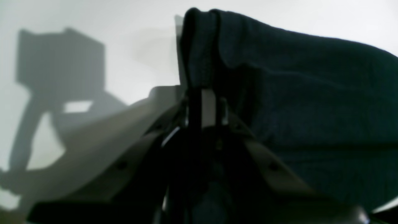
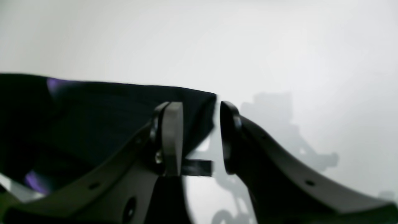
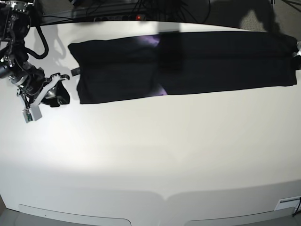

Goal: Fold the T-shirt properly
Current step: 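Grasp the strip end with the left gripper and fold it toward the right gripper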

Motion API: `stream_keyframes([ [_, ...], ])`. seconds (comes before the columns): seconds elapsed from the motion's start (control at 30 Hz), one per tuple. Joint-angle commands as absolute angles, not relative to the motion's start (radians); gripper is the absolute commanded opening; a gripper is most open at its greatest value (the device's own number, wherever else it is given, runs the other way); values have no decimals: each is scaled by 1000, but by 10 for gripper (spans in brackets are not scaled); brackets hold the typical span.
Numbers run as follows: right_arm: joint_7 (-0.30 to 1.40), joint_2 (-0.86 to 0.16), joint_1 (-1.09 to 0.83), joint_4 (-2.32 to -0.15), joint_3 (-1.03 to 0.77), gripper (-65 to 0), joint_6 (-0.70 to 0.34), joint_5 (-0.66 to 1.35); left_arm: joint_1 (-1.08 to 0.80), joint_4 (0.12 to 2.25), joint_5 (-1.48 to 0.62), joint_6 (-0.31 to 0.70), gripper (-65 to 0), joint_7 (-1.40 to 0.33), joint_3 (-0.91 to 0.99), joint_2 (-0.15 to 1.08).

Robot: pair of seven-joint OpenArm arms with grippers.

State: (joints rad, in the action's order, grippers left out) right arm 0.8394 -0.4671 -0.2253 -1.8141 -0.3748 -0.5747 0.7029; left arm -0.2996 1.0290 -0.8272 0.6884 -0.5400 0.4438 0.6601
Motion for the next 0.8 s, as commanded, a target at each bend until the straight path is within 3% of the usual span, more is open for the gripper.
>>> stream_keyframes([
  [0.0,819,-473,-216,-1831,-383,-440,-579,719,-293,1039,-839,698,-650,-517,453,691],
  [0.17,821,-416,-216,-1831,-383,-440,-580,714,-280,1042,-858,698,-650,-510,453,697],
  [0.43,807,-379,-216,-1831,-301,-440,-584,689,-301,1197,-1228,698,-650,-780,453,676],
  [0.77,763,-379,-183,-1830,-134,-440,-566,526,-411,1599,-1220,635,-650,-823,450,430],
])
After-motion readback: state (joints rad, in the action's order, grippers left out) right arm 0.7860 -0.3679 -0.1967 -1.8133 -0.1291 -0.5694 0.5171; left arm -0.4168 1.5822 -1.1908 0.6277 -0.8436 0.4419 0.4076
